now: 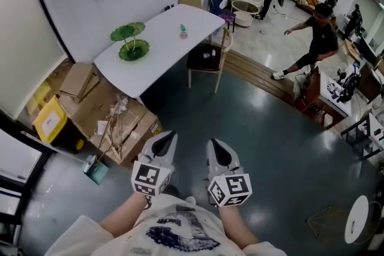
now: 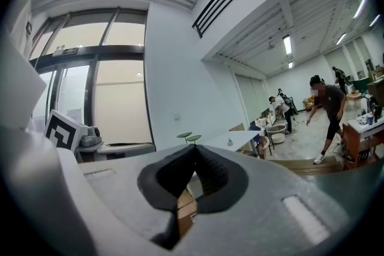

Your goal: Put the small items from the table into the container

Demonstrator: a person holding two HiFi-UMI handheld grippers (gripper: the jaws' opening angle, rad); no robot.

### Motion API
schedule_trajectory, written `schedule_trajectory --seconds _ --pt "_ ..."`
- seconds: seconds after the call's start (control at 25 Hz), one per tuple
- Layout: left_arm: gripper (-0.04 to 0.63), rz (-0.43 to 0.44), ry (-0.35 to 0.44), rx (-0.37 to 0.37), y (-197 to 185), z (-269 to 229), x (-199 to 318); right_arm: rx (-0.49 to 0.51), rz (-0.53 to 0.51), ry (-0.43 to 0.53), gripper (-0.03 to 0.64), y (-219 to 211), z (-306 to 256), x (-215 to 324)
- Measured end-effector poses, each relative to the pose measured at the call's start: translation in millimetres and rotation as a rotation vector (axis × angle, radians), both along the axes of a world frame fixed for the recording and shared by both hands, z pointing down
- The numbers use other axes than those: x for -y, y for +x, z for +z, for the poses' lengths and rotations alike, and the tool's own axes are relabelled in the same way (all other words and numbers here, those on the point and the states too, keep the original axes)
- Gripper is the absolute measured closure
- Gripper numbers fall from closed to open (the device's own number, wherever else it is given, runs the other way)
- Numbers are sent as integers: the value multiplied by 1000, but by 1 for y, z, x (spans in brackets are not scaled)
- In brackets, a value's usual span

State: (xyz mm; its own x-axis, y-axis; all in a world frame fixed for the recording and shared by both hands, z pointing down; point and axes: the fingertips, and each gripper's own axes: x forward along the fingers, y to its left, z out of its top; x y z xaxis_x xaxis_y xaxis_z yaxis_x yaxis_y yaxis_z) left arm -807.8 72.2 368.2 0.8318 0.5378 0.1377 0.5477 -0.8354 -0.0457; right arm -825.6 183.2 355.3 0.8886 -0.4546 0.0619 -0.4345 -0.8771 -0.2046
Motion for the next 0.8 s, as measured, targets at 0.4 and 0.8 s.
schedule_trajectory --seconds 0.4,0.8 --pt "606 12 -17 -4 48 6 -8 10 -18 -28 620 45 9 3" --pt "606 -10 -28 5 183 12 17 38 -52 -46 620 182 18 34"
